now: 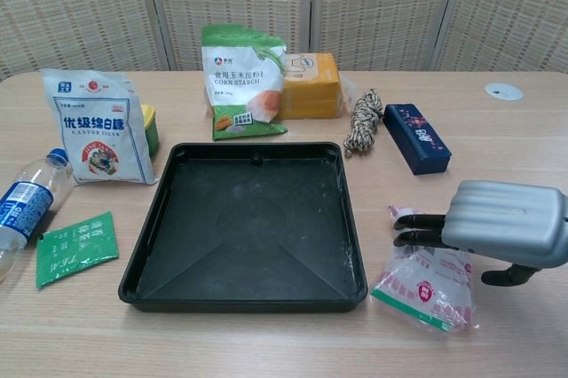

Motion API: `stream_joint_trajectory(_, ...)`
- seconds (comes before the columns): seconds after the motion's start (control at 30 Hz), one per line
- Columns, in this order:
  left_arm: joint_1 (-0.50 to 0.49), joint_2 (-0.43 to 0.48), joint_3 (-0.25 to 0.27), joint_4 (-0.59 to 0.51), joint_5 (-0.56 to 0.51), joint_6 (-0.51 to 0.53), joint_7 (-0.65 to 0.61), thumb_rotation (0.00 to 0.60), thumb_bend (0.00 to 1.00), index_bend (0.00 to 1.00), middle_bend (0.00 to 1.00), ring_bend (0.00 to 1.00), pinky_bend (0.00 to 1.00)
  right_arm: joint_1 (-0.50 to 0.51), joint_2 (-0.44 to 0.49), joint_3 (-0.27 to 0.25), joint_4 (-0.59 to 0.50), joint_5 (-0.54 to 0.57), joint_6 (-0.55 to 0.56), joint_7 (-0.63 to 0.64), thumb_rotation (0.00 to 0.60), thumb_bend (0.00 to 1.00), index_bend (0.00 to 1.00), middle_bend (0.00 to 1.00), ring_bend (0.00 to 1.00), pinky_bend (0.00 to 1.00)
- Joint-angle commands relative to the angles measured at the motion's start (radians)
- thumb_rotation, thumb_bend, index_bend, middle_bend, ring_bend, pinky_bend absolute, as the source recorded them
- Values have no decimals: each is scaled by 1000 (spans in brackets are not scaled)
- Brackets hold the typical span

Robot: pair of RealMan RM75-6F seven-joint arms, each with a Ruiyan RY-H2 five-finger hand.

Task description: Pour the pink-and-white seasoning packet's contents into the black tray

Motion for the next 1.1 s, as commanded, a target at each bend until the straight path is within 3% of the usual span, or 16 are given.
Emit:
stream_joint_trajectory(0.03, 0, 0, 0, 0, -1, 0, 1, 600, 357, 103, 176, 136, 6, -5, -23, 4, 32, 5, 17, 21, 600, 282, 162, 172, 877, 953)
stream_joint_trajectory(0.4, -1, -1, 0, 1, -3, -4, 4, 600, 357, 103, 177, 136, 6, -10, -80, 12, 129, 7, 65, 65, 600, 282, 278, 255, 893, 955)
stream_joint_trajectory(0.77, -1, 0, -1, 0, -3, -2, 6, 600, 357, 103, 176, 136, 6, -22, -122, 27, 211, 25, 123, 152, 600, 283, 543, 458, 921, 989)
stream_joint_trajectory(1.1, -4, 0, -3, -5, -5, -7, 15, 600, 358, 104, 176, 136, 6, -26, -136, 63, 239, 59, 185, 283, 600, 305, 649, 554, 935, 1000)
